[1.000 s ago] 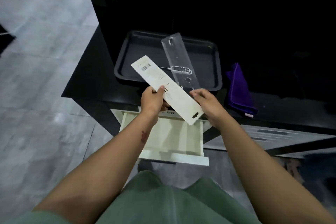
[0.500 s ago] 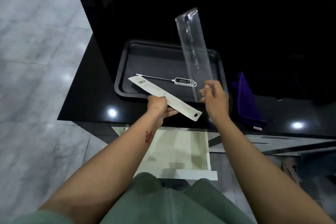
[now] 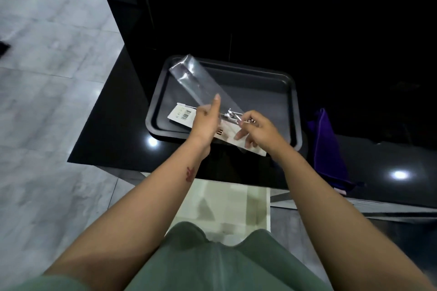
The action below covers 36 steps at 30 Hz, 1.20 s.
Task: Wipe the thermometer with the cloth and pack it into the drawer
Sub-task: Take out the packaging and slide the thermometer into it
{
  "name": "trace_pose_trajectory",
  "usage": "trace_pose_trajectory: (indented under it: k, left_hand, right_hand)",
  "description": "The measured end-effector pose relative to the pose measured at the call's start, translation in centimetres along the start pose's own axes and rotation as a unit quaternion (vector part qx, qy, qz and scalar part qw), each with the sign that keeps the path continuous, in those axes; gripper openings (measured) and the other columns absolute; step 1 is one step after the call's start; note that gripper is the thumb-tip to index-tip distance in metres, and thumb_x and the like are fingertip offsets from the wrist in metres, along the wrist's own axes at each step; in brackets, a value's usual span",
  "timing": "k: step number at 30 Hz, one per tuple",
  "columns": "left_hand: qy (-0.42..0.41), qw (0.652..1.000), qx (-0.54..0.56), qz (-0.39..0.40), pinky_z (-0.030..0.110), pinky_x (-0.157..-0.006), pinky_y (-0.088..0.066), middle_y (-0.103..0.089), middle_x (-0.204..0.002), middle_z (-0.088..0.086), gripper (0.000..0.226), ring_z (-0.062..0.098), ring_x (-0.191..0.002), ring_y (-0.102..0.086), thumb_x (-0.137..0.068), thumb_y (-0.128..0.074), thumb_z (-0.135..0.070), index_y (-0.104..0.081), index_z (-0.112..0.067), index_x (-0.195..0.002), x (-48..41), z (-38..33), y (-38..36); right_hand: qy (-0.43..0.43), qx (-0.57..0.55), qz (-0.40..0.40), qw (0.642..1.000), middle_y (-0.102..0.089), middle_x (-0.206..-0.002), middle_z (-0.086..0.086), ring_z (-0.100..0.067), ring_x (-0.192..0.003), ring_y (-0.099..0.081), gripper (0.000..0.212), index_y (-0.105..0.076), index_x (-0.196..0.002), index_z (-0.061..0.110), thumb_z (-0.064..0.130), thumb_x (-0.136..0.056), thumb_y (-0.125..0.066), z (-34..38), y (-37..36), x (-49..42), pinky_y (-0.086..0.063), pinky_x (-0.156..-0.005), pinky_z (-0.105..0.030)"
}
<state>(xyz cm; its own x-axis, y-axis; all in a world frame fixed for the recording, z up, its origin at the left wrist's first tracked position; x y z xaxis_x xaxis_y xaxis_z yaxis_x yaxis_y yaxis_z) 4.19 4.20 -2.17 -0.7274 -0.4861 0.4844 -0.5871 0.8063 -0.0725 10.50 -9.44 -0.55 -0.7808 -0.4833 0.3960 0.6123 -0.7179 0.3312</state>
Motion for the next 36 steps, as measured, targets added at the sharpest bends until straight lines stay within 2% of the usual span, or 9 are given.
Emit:
trace_pose_trajectory:
  k: [2,4,7,10,18,23,27,31,36]
  left_hand:
    - [0.045,0.993,0.109,-0.015,0.036,-0.076,-0.055,-0.064,-0.097,0.008,0.013,0.025,-0.088,-0.064,-0.102,-0.048,-0.024,-0.054,-0.014,-0.097,-0.5,0.8,0.2]
    - [0.086,0.978,0.186,-0.044,0.033,-0.067,-0.059,-0.067,-0.090,0.011,0.009,0.024,-0.076,-0.068,-0.100,-0.045,-0.004,-0.054,-0.006,-0.102,-0.6,1.8,0.9]
    - [0.102,0.974,0.189,-0.073,0.037,-0.071,-0.061,-0.067,-0.090,0.012,0.008,0.022,-0.070,-0.068,-0.100,-0.044,-0.002,-0.051,-0.006,-0.100,-0.7,2.9,1.9]
    - [0.102,0.972,0.193,-0.091,0.043,-0.076,-0.060,-0.069,-0.097,0.015,0.009,0.025,-0.073,-0.069,-0.099,-0.041,0.001,-0.045,-0.008,-0.101,-1.2,3.3,2.5]
    - [0.106,0.968,0.210,-0.084,0.044,-0.075,-0.061,-0.070,-0.102,0.014,0.019,0.030,-0.085,-0.067,-0.096,-0.040,0.001,-0.041,-0.004,-0.115,-1.7,2.9,2.0]
    - [0.104,0.970,0.211,-0.059,0.042,-0.074,-0.061,-0.068,-0.112,0.016,0.017,0.031,-0.094,-0.067,-0.097,-0.043,0.002,-0.040,-0.006,-0.112,-1.3,2.3,2.1]
    - [0.107,0.970,0.214,-0.037,0.042,-0.074,-0.061,-0.067,-0.117,0.018,0.024,0.031,-0.090,-0.067,-0.092,-0.053,0.005,-0.042,-0.006,-0.111,-1.0,2.2,1.9]
    - [0.106,0.971,0.212,-0.022,0.041,-0.067,-0.062,-0.068,-0.117,0.019,0.045,0.029,-0.086,-0.070,-0.089,-0.058,0.005,-0.042,0.006,-0.132,-0.9,2.3,1.7]
    - [0.102,0.969,0.226,-0.022,0.044,-0.075,-0.061,-0.065,-0.114,0.012,0.044,0.024,-0.079,-0.070,-0.090,-0.061,0.000,-0.041,-0.012,-0.127,-0.7,2.4,1.9]
  right_hand:
    - [-0.008,0.023,0.036,0.999,-0.066,-0.083,-0.012,-0.020,-0.051,-0.050,0.010,-0.055,-0.092,0.013,0.017,-0.100,-0.050,-0.3,-0.4,-0.7,-0.036,-0.039,-0.013]
    - [0.025,0.065,-0.023,0.997,-0.060,-0.085,-0.003,-0.016,-0.063,-0.054,0.013,-0.061,-0.094,0.012,0.022,-0.098,-0.054,-0.3,1.0,-2.0,-0.043,-0.052,-0.016]
    - [0.053,0.269,-0.117,0.955,-0.054,-0.110,0.001,-0.017,-0.103,-0.056,0.026,-0.061,-0.120,0.025,0.032,-0.096,-0.056,-0.6,3.8,-4.4,-0.046,-0.090,-0.033]
    - [0.049,0.442,-0.058,0.894,-0.046,-0.136,-0.002,-0.024,-0.129,-0.040,0.047,-0.045,-0.142,0.032,0.035,-0.096,-0.054,-1.2,3.0,-5.9,-0.032,-0.107,-0.040]
    - [0.081,0.483,-0.087,0.868,-0.054,-0.121,-0.006,-0.027,-0.116,-0.047,0.034,-0.054,-0.124,0.021,0.036,-0.094,-0.056,-1.3,2.9,-6.5,-0.034,-0.096,-0.039]
    - [0.086,0.351,-0.166,0.917,-0.060,-0.095,-0.007,-0.030,-0.093,-0.057,0.022,-0.053,-0.108,0.013,0.032,-0.095,-0.056,-0.1,5.5,-4.8,-0.046,-0.077,-0.041]
    - [0.160,0.293,-0.159,0.929,-0.057,-0.089,0.002,-0.020,-0.082,-0.054,0.017,-0.047,-0.105,0.016,0.029,-0.096,-0.055,3.3,4.7,-2.9,-0.034,-0.062,-0.030]
    - [0.193,0.302,-0.076,0.931,-0.063,-0.103,0.004,-0.018,-0.089,-0.057,0.022,-0.050,-0.112,0.022,0.030,-0.094,-0.060,4.9,1.9,-1.9,-0.042,-0.070,-0.031]
    - [0.215,0.366,-0.050,0.904,-0.064,-0.117,0.006,-0.018,-0.108,-0.056,0.031,-0.058,-0.118,0.023,0.028,-0.089,-0.066,4.8,0.1,-0.8,-0.046,-0.087,-0.034]
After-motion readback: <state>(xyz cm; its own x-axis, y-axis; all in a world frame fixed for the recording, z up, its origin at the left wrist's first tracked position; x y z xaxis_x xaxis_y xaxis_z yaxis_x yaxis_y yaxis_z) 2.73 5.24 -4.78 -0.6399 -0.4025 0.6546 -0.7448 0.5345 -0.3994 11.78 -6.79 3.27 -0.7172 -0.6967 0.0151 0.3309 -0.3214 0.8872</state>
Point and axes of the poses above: each hand's wrist, its own x-axis away from the middle knuckle, its own y-axis out of the back of the hand, z = x × y, the point moved 10 cm from there along -x, towards the middle knuckle
